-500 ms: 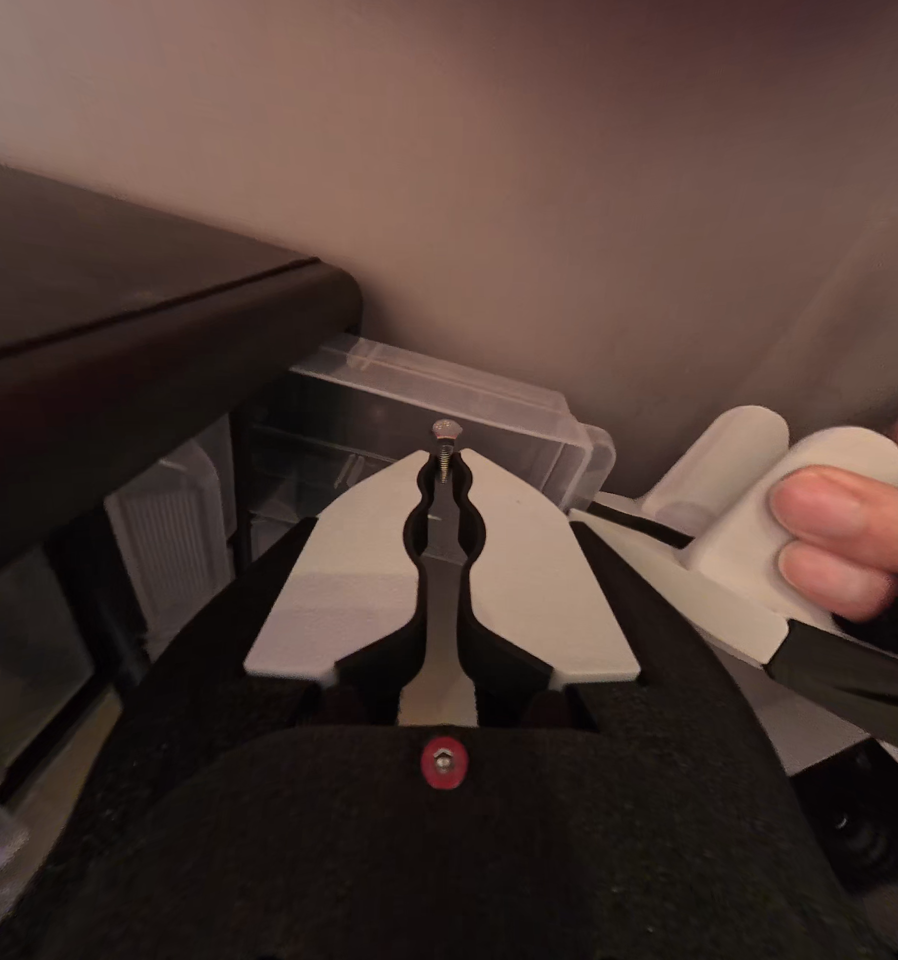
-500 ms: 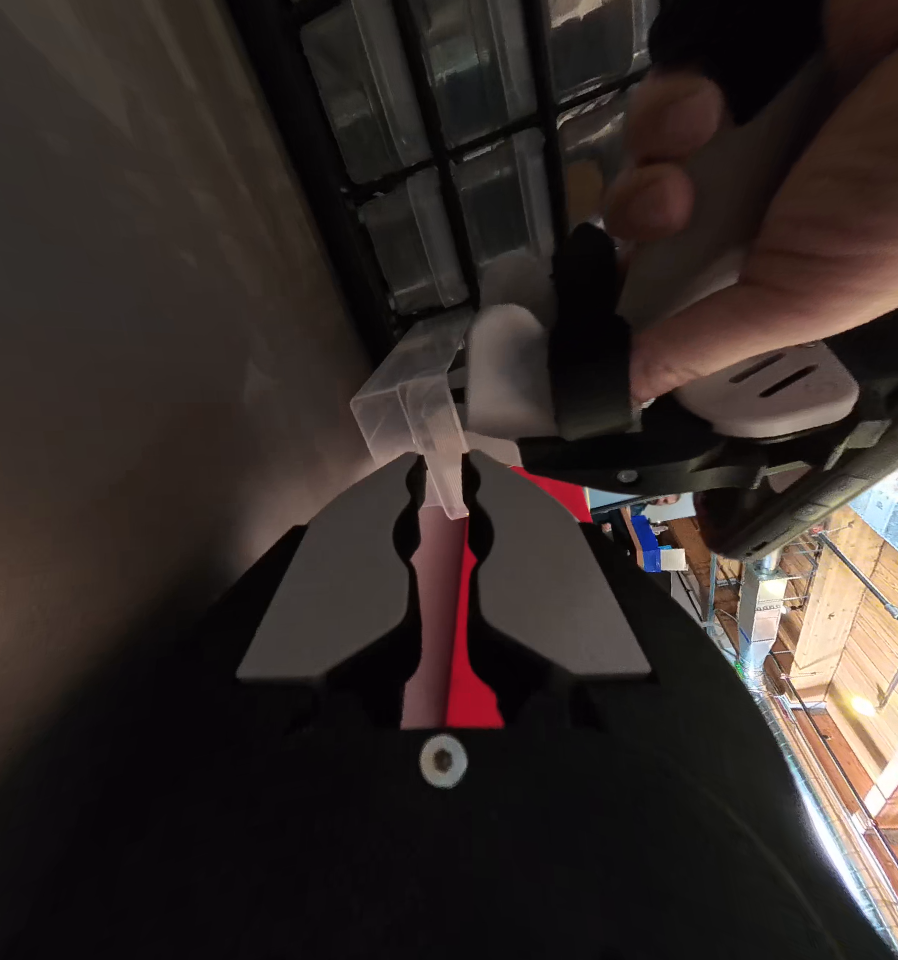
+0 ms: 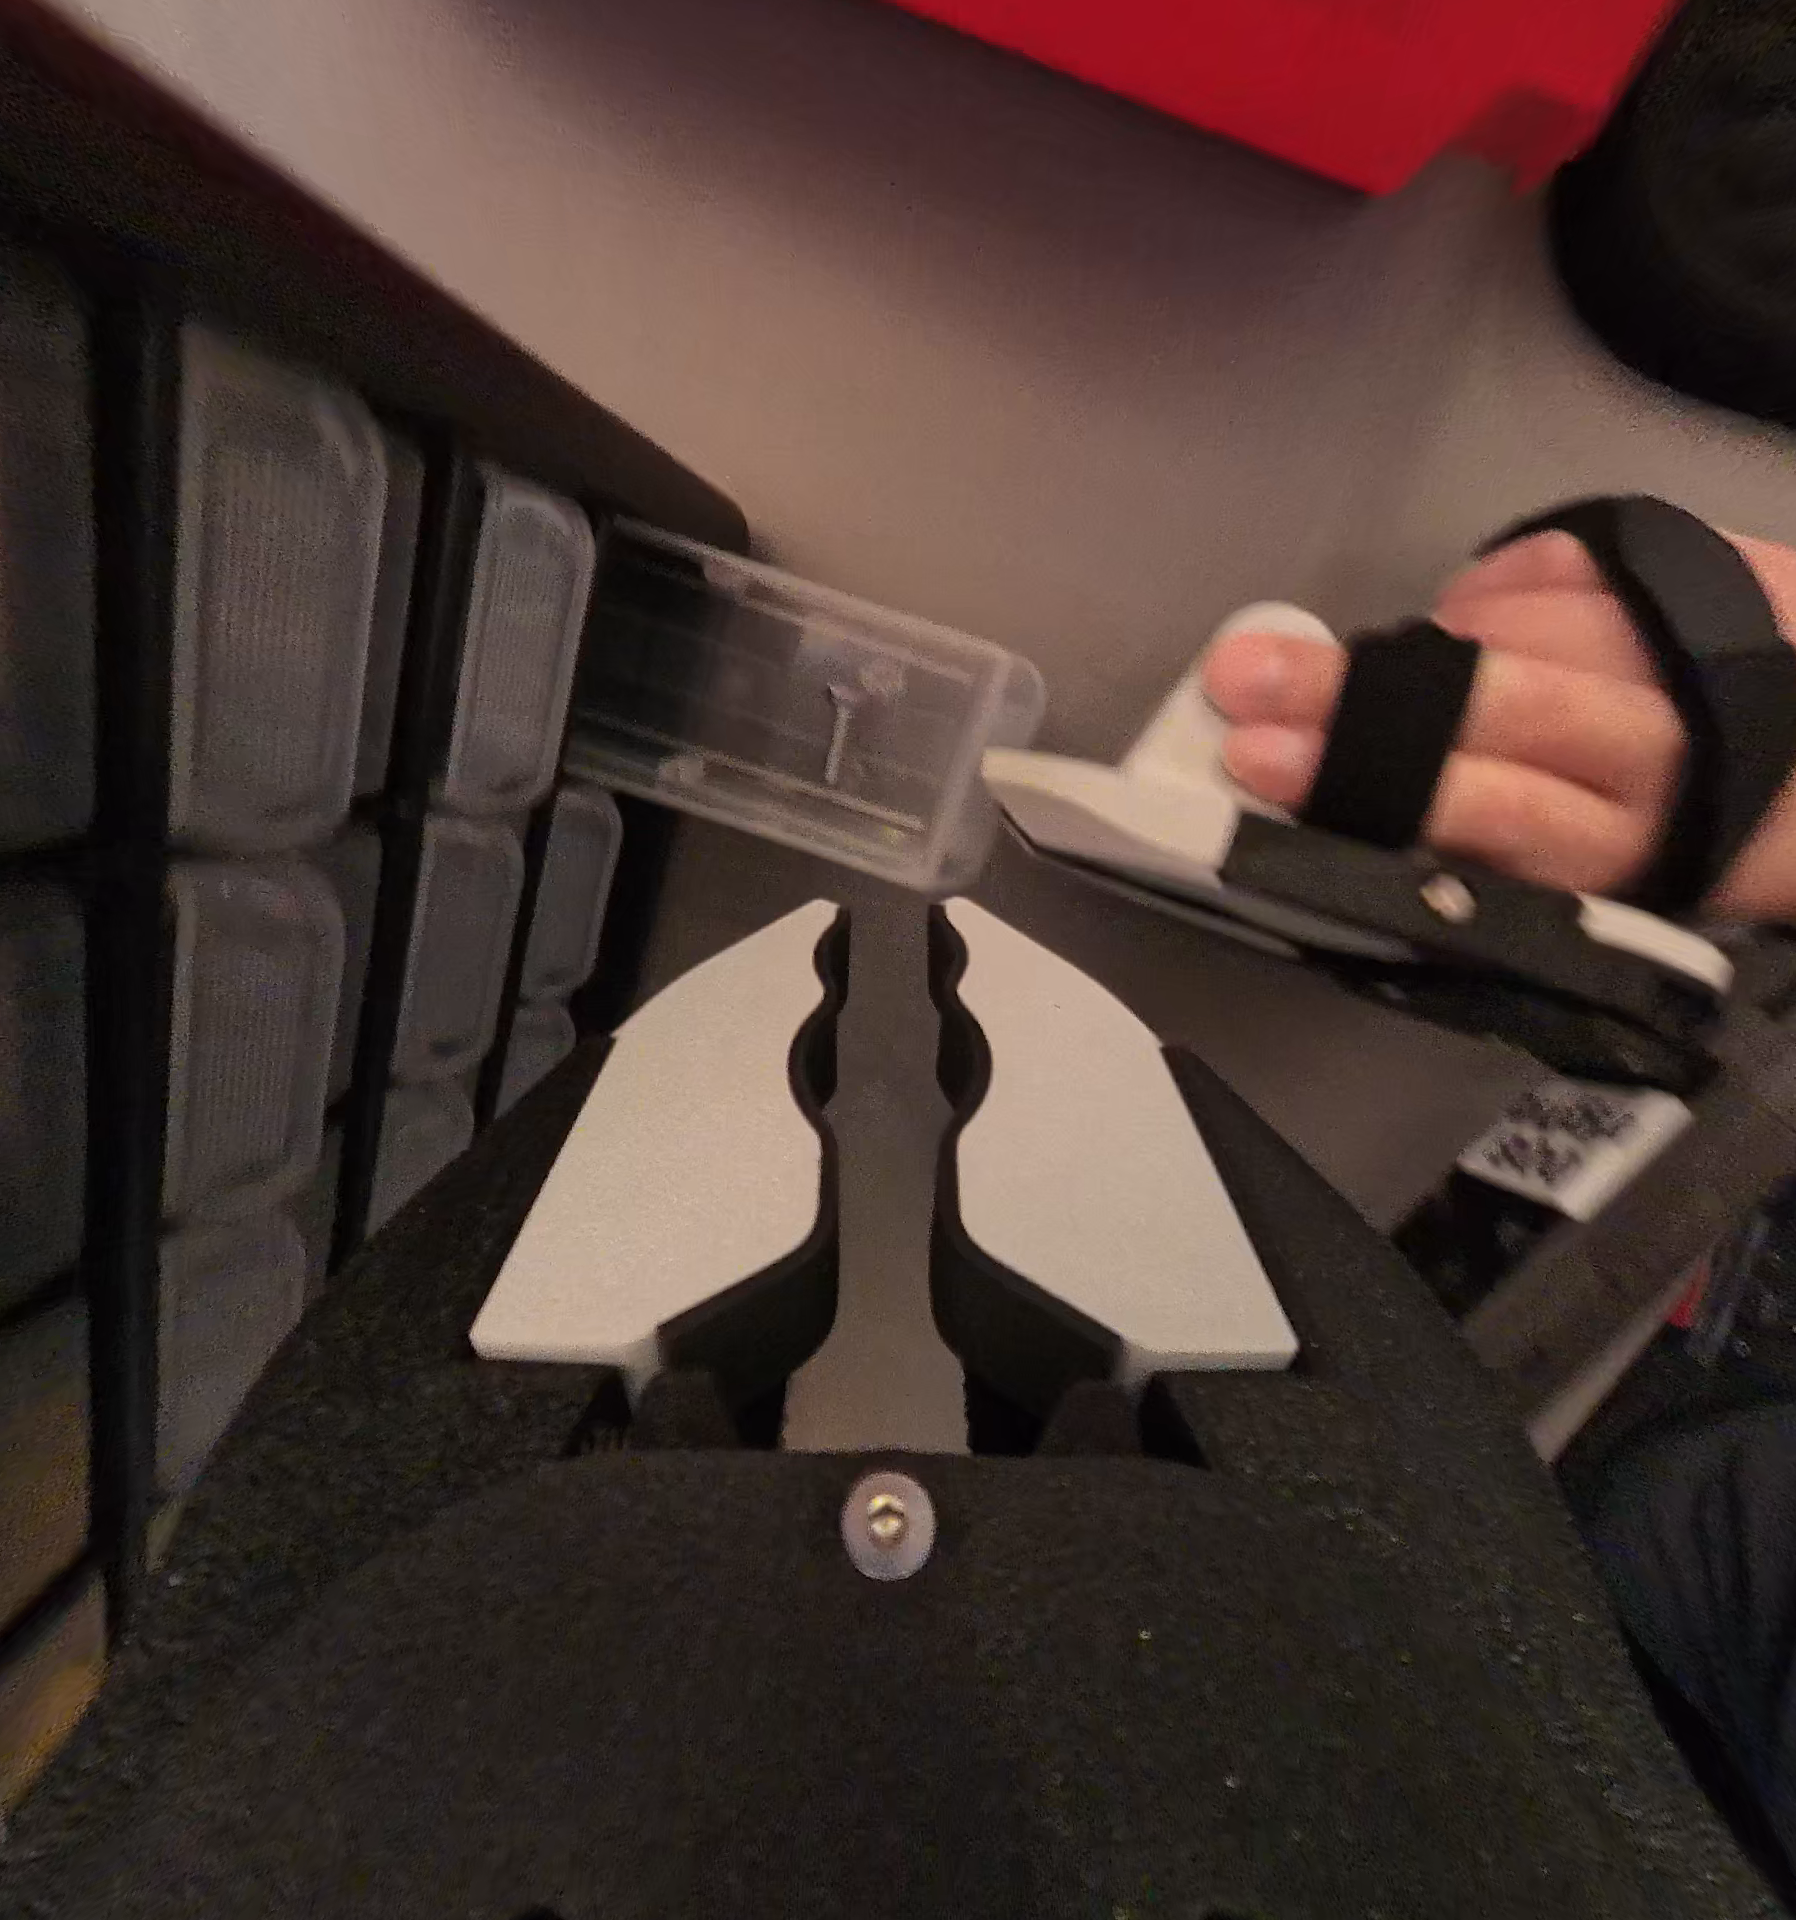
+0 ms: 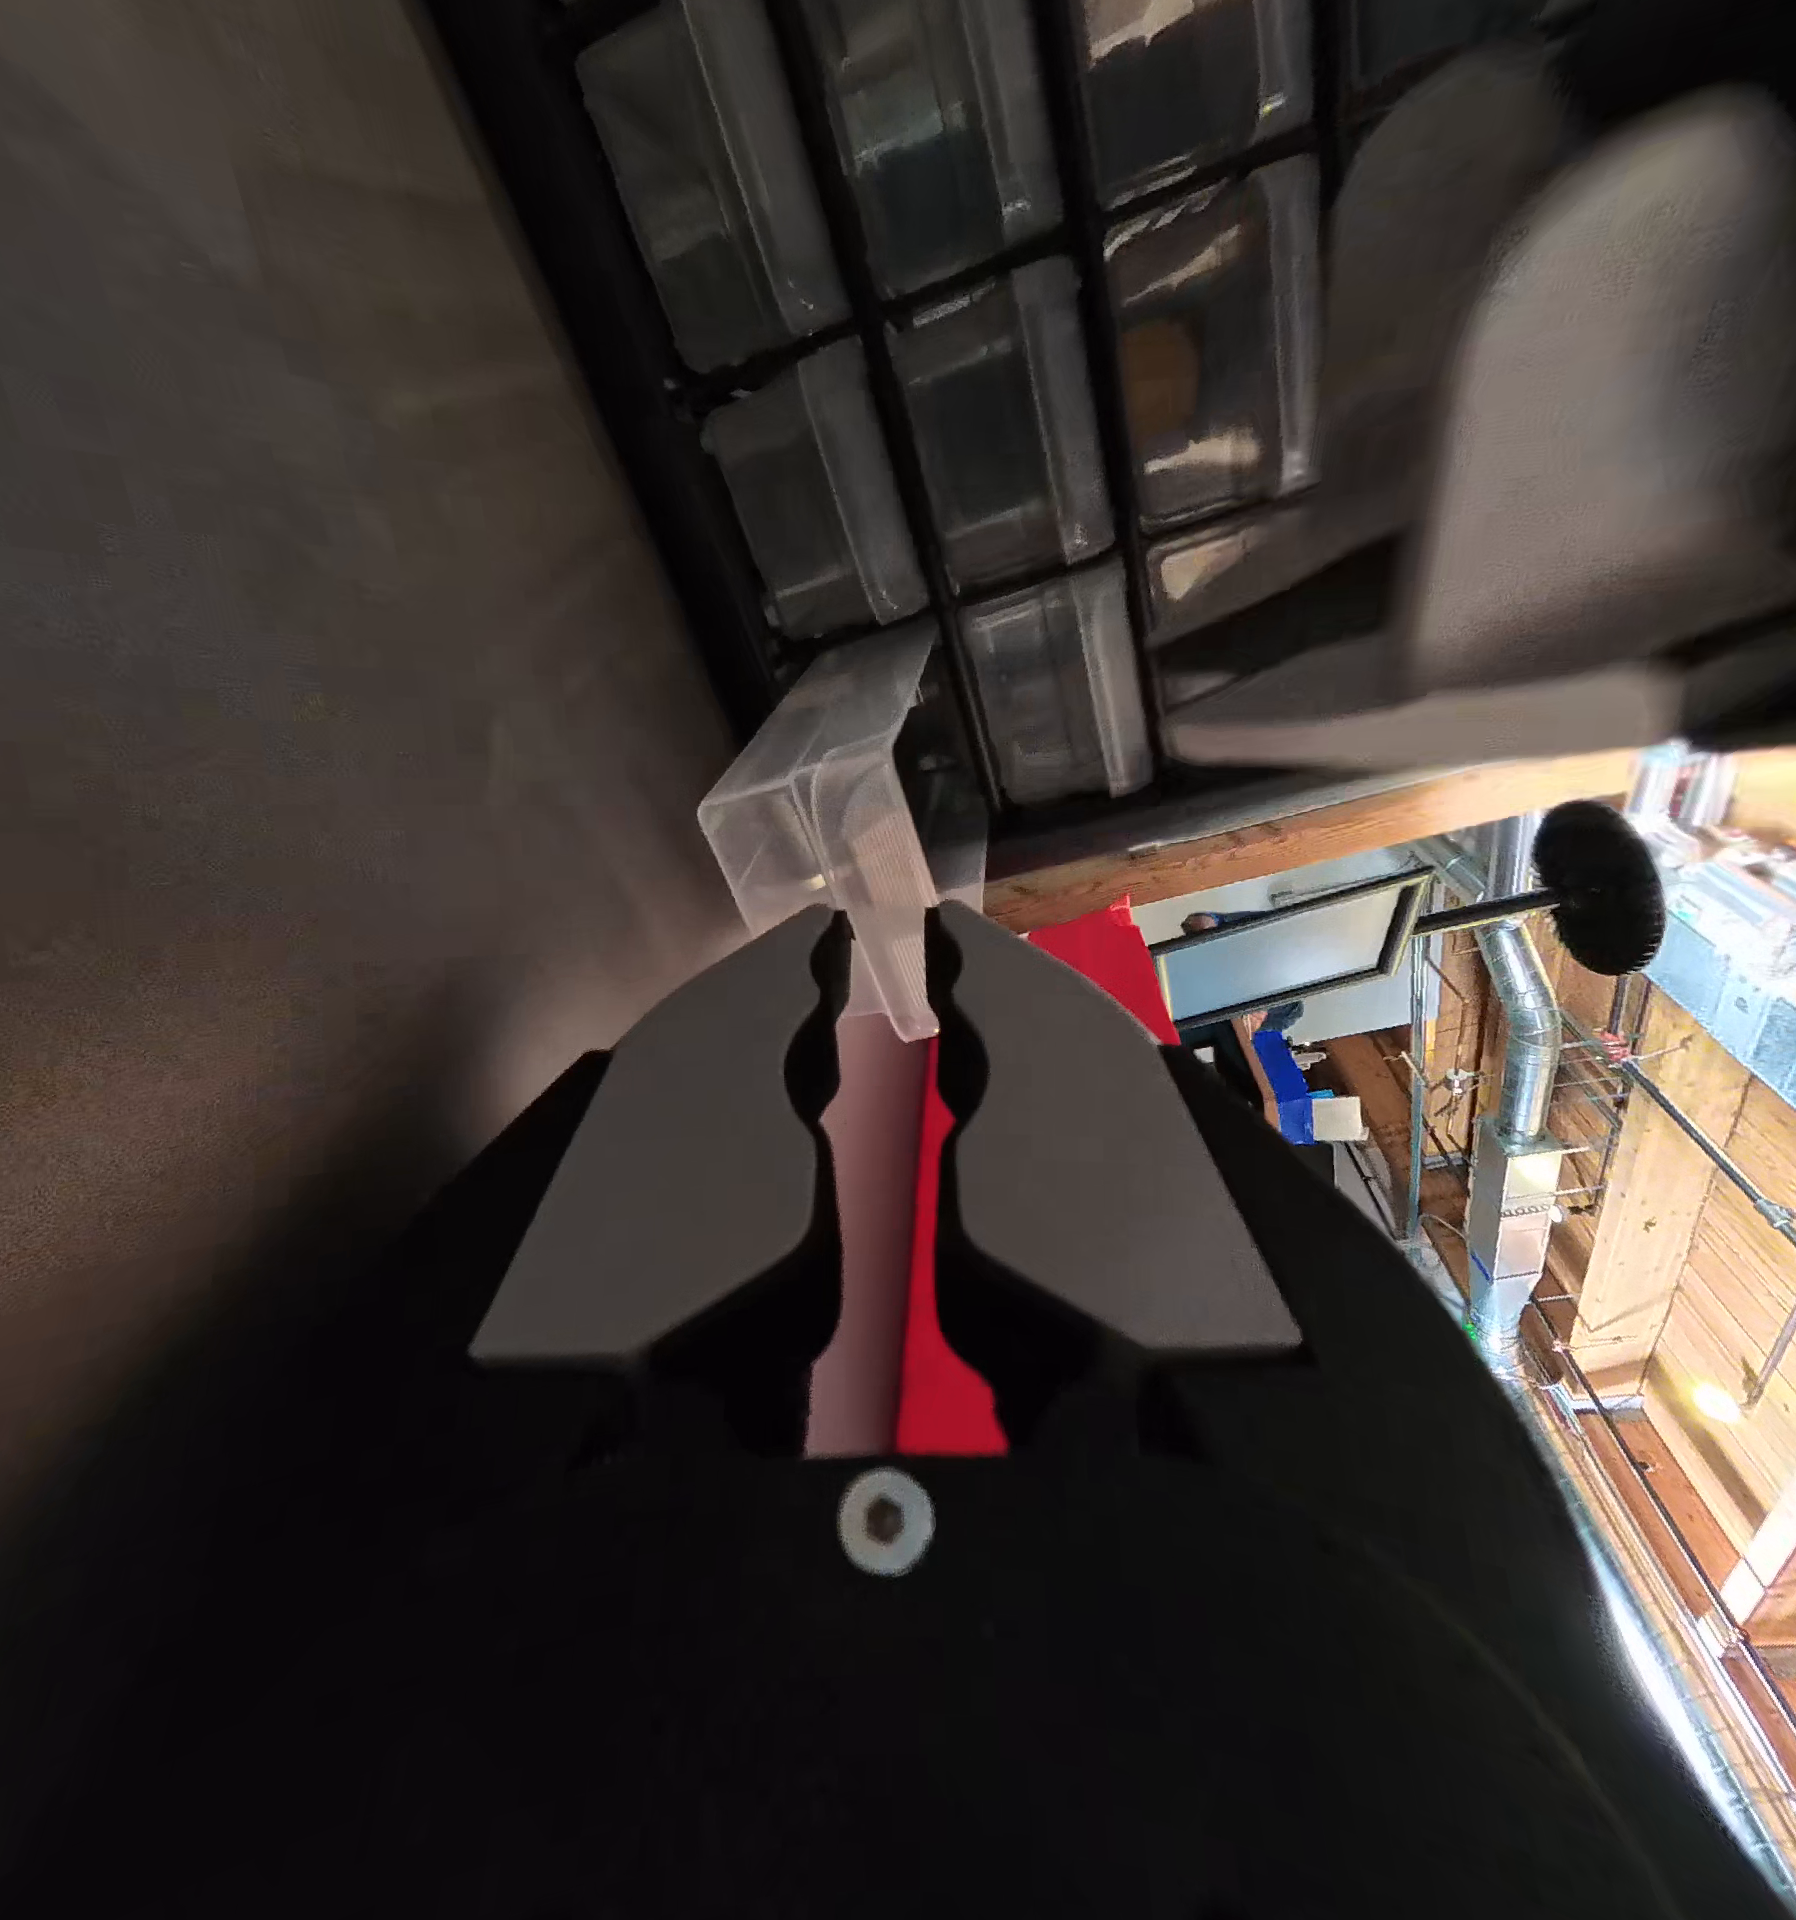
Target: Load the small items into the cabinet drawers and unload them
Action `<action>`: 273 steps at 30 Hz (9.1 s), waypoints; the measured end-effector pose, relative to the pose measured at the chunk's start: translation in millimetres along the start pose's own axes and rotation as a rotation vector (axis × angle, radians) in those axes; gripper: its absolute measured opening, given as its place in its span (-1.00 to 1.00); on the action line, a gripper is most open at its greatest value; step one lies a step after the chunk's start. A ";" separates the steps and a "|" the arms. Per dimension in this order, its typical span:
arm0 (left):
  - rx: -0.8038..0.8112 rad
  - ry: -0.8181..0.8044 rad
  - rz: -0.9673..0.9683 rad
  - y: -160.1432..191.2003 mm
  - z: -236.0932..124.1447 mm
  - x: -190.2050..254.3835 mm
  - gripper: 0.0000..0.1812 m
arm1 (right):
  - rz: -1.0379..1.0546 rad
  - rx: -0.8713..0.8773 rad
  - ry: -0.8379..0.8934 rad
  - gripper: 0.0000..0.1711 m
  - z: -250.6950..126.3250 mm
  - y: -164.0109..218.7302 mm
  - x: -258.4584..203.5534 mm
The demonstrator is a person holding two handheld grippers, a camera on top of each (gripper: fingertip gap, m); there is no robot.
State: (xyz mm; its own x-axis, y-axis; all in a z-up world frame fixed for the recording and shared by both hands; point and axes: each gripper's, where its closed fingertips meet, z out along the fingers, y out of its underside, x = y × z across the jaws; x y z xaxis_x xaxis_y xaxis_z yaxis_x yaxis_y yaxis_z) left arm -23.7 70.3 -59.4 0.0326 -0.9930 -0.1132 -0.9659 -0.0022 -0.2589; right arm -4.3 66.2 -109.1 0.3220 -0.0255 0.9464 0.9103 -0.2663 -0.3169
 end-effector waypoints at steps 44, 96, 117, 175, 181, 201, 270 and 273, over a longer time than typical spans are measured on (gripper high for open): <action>-0.127 -0.105 -0.944 398.7 -58.9 -152.4 -0.79 | -0.135 0.124 0.047 -0.67 70.4 -60.8 -8.6; -0.261 0.024 -0.769 385.8 -39.8 -115.8 -0.87 | -0.125 0.091 0.017 -0.85 7.4 -53.1 -10.2; -0.044 -0.058 0.010 38.3 25.0 -27.0 -0.89 | -0.057 0.167 -0.054 -0.72 -2.2 -54.1 -17.8; 0.694 0.012 -0.150 175.7 -192.9 -27.3 -0.72 | -0.001 0.007 0.010 -0.71 84.6 -56.1 -12.4; 0.724 0.000 -0.160 179.0 -202.1 -26.1 -0.72 | 0.004 0.015 0.009 -0.72 86.4 -57.2 -12.1; 1.451 0.412 -0.292 145.4 -282.5 -14.9 -0.76 | -0.026 0.262 -0.145 -0.72 48.0 -103.6 -35.8; 1.010 0.563 -0.250 87.6 -161.5 40.0 -0.73 | -0.266 0.531 -0.143 -0.88 -44.2 -154.2 -57.2; 0.999 0.554 -0.248 84.7 -157.0 43.6 -0.73 | -0.266 0.499 -0.167 -0.87 -39.0 -146.1 -58.0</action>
State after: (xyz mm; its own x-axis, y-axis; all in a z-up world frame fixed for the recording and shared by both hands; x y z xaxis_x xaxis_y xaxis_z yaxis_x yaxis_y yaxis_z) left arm -144.4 8.3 64.3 -0.1630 -0.8946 0.4161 -0.3090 -0.3543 -0.8826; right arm -166.1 69.0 -115.3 0.0660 0.1429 0.9875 0.9645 0.2443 -0.0998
